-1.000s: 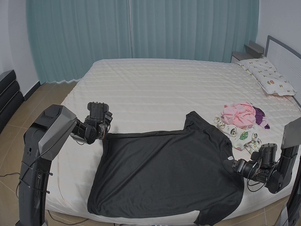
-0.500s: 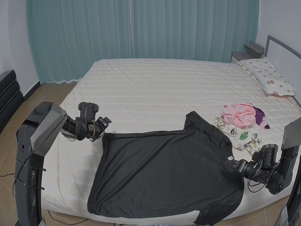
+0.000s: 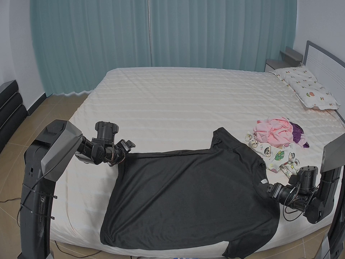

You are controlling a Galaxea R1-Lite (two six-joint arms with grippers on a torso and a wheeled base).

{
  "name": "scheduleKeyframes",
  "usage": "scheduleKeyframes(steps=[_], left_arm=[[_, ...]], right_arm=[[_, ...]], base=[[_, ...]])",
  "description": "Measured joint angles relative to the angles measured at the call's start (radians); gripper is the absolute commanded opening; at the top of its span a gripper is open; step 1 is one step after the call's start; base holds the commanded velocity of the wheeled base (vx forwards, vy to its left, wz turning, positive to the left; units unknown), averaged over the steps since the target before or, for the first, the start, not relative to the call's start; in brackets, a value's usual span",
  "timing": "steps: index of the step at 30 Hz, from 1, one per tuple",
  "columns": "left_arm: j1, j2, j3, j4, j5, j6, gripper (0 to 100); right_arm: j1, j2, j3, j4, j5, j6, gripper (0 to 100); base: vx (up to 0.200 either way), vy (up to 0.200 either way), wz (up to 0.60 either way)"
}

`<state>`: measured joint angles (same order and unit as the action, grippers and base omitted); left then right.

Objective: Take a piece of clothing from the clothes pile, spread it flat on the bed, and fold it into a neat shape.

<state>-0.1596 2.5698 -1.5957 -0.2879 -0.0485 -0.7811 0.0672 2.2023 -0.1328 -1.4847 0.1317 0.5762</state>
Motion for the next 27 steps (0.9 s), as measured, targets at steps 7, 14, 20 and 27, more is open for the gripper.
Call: scheduleKeyframes(steps=[7,14,20,27], left_arm=[[0.000,0.031,-0.029,0.000,0.014,0.004,0],[0.009,0.042,-0.066,0.000,0.064,-0.010,0],[0.027,0.060,-0.142,-0.002,0.101,-0.074,0],[0.054,0.089,-0.191,0.000,0.103,-0.090,0]], right_arm=[[0.003,0.005,0.011,-0.033,-0.007,-0.002,100],[0.006,0.010,0.010,-0.033,-0.007,-0.002,100],[0.007,0.016,0.009,-0.033,-0.006,-0.001,100],[0.008,0.023,0.007,-0.034,-0.007,-0.001,100]], base=[[0.000,0.000,0.00],[0.000,0.000,0.00],[0.000,0.000,0.00],[0.000,0.000,0.00]])
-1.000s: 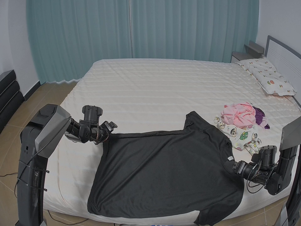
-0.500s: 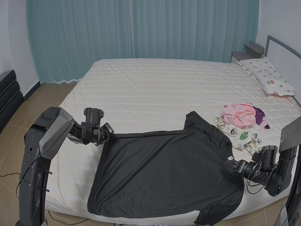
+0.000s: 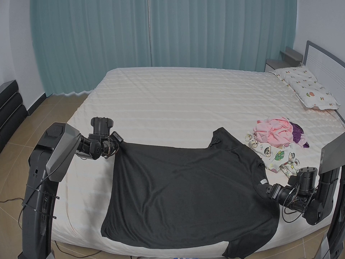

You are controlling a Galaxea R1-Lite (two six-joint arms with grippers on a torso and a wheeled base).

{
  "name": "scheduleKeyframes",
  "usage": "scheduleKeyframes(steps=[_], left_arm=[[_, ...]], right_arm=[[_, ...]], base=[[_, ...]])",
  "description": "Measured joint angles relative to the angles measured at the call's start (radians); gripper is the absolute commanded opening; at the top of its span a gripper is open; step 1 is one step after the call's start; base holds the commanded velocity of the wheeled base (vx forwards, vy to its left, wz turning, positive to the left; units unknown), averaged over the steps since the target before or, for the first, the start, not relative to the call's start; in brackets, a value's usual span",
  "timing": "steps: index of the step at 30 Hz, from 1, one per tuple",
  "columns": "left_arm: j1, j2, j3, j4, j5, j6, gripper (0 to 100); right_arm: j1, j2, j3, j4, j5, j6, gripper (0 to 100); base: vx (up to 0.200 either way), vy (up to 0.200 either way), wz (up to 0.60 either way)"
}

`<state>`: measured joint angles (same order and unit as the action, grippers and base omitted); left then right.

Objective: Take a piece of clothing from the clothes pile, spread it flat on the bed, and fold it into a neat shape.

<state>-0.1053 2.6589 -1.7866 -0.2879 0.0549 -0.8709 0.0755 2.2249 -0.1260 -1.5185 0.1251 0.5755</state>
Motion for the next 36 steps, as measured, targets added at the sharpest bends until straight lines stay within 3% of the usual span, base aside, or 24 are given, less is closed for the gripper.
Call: scheduleKeyframes(steps=[7,8,16,22,30,36], left_arm=[[0.002,0.018,-0.014,0.000,0.000,0.000,0],[0.003,0.020,-0.015,0.001,0.000,0.000,100],[0.013,0.023,-0.022,0.000,-0.001,-0.008,100],[0.032,-0.001,0.026,0.000,-0.013,-0.065,100],[0.057,-0.130,0.273,-0.085,-0.110,-0.091,100],[0.045,-0.267,0.497,-0.138,-0.154,-0.095,100]], right_arm=[[0.003,0.003,0.001,-0.001,0.000,0.003,100],[0.003,0.004,0.001,-0.001,0.000,0.004,100],[0.005,0.000,0.011,-0.034,0.000,0.006,100],[0.005,-0.004,0.029,-0.035,0.000,0.007,100],[0.020,0.000,0.034,-0.034,-0.006,0.008,100],[0.055,0.011,0.034,-0.035,-0.031,0.008,100]], base=[[0.000,0.000,0.00],[0.000,0.000,0.00],[0.000,0.000,0.00],[0.000,0.000,0.00],[0.000,0.000,0.00],[-0.200,0.000,0.00]])
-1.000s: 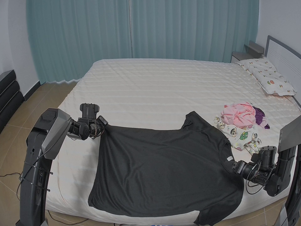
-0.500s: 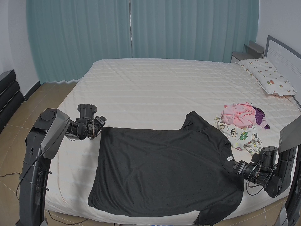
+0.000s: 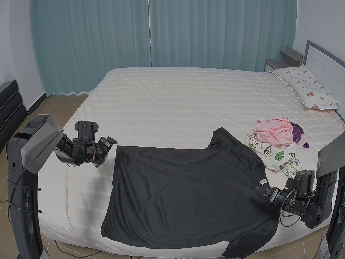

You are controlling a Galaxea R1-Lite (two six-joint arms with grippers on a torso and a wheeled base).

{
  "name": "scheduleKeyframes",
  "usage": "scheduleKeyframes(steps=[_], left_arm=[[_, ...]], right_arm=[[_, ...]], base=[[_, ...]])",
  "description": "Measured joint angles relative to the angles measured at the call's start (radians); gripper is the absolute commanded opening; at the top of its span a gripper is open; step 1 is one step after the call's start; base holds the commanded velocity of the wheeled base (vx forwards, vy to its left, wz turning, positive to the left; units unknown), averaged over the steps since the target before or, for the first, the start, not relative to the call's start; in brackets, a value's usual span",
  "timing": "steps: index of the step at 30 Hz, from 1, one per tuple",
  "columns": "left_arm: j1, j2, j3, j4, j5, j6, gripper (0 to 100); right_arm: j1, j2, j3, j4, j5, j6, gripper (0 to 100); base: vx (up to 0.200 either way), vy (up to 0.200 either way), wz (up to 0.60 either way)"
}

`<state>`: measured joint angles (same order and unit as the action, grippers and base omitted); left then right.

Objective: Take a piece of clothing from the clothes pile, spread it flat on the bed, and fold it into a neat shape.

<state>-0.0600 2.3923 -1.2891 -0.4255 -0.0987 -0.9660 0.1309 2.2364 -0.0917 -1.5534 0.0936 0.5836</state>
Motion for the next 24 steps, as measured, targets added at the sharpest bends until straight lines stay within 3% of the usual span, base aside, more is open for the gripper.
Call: scheduleKeyframes(steps=[7,12,16,20,24], left_arm=[[-0.011,-0.127,0.327,-0.069,-0.058,0.032,100],[-0.030,-0.188,0.563,-0.217,-0.085,0.060,100],[-0.061,-0.214,0.733,-0.406,-0.087,0.137,100],[-0.109,-0.205,0.833,-0.533,-0.020,0.193,100],[-0.159,-0.182,0.884,-0.556,0.060,0.212,100]], right_arm=[[0.015,-0.002,0.004,0.000,-0.010,0.001,100],[0.018,-0.005,0.005,0.001,-0.013,0.001,100],[0.018,-0.006,0.005,0.001,-0.014,0.003,100],[0.016,-0.007,0.006,0.000,-0.016,0.003,100],[0.016,-0.008,0.005,0.001,-0.017,0.004,100]], base=[[-0.200,0.000,0.00],[0.000,0.000,0.00],[0.000,0.000,0.00],[0.000,0.000,0.00],[0.000,0.000,0.00]])
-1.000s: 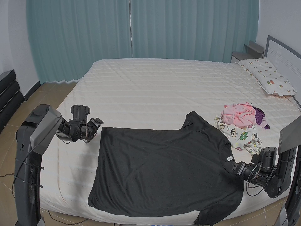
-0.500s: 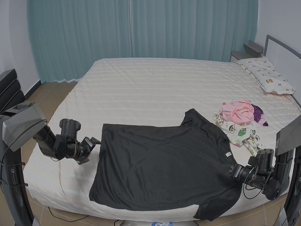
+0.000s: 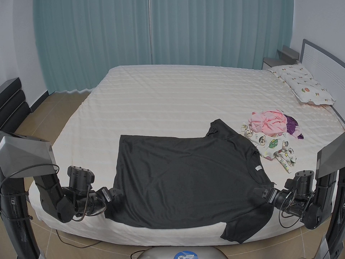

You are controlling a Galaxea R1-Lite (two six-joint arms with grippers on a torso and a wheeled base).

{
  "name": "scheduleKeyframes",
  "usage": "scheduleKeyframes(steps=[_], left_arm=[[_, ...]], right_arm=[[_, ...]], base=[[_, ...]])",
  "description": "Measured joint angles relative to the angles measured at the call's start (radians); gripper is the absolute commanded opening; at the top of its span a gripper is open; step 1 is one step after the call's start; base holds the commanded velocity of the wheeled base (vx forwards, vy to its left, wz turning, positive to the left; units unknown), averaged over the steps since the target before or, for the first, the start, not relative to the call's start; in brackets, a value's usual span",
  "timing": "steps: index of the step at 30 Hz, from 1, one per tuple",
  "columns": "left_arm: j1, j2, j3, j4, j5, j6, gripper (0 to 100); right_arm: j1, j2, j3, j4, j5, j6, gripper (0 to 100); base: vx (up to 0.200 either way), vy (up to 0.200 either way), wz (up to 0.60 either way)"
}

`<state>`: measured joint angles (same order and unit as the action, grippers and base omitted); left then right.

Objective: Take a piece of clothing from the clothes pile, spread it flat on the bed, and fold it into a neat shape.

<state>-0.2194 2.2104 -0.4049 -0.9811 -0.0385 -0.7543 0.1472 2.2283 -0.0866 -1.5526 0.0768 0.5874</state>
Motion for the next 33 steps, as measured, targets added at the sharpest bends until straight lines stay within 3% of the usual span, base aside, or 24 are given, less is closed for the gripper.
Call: scheduleKeyframes(steps=[6,13,14,20,25,33], left_arm=[[-0.066,0.020,0.042,-0.006,0.061,-0.006,100],[-0.094,0.029,0.046,-0.006,0.067,-0.028,100],[-0.095,0.030,0.044,-0.006,0.069,-0.030,0],[-0.103,0.039,0.043,0.001,0.092,-0.030,0],[-0.107,0.043,0.044,0.010,0.174,-0.026,0],[-0.108,0.027,0.049,0.095,0.185,-0.022,0]], right_arm=[[0.001,0.000,0.001,0.000,0.000,0.002,100],[0.001,-0.007,0.011,0.000,0.000,0.025,100],[0.001,-0.008,0.011,0.000,0.000,0.028,100],[0.001,-0.010,0.013,0.000,-0.001,0.029,100],[-0.001,-0.009,0.018,0.000,0.000,0.029,100],[-0.012,-0.006,0.021,0.000,-0.002,0.016,100]], base=[[0.000,0.000,0.00],[0.000,0.000,0.00],[0.000,0.000,0.00],[0.000,0.000,0.00],[0.000,0.000,0.00],[0.000,0.000,0.00]])
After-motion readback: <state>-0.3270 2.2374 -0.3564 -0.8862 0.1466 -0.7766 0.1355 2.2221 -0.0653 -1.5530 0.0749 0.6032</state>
